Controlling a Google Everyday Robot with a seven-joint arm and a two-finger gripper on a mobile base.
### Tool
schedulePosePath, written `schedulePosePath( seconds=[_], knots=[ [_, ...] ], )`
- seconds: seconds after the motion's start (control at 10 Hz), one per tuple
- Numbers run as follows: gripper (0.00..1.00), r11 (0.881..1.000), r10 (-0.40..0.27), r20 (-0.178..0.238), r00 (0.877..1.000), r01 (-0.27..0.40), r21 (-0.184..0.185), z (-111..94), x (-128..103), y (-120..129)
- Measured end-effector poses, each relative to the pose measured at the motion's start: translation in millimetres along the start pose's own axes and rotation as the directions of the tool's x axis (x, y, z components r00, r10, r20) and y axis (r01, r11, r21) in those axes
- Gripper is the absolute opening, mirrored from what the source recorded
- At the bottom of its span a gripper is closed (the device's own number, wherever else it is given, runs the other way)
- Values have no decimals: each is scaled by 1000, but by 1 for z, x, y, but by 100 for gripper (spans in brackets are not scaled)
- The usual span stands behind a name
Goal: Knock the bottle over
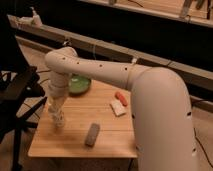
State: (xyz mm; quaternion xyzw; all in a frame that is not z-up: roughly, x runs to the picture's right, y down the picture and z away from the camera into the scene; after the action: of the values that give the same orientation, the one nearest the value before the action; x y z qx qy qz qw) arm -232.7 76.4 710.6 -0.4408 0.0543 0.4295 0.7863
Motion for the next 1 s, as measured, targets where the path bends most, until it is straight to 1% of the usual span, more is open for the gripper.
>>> schedulePosePath(
  seconds=[0.1,0.2,0.3,0.5,0.6,0.7,0.9,1.0],
  knots=[
    [2,1000,13,-1,1000,-13,-1,2,-2,-3],
    [0,999,42,-6,999,-42,-8,5,0,-13],
    [0,998,63,-10,998,-63,-15,7,5,-23],
    [0,993,116,-19,993,-117,-27,8,21,-55],
    [0,987,155,-25,988,-156,-37,11,32,-77],
    [0,983,176,-30,984,-178,-47,15,37,-89],
    [0,975,201,-33,979,-203,-87,26,38,-104],
    [0,975,199,-32,979,-202,-97,28,34,-105]
  ],
)
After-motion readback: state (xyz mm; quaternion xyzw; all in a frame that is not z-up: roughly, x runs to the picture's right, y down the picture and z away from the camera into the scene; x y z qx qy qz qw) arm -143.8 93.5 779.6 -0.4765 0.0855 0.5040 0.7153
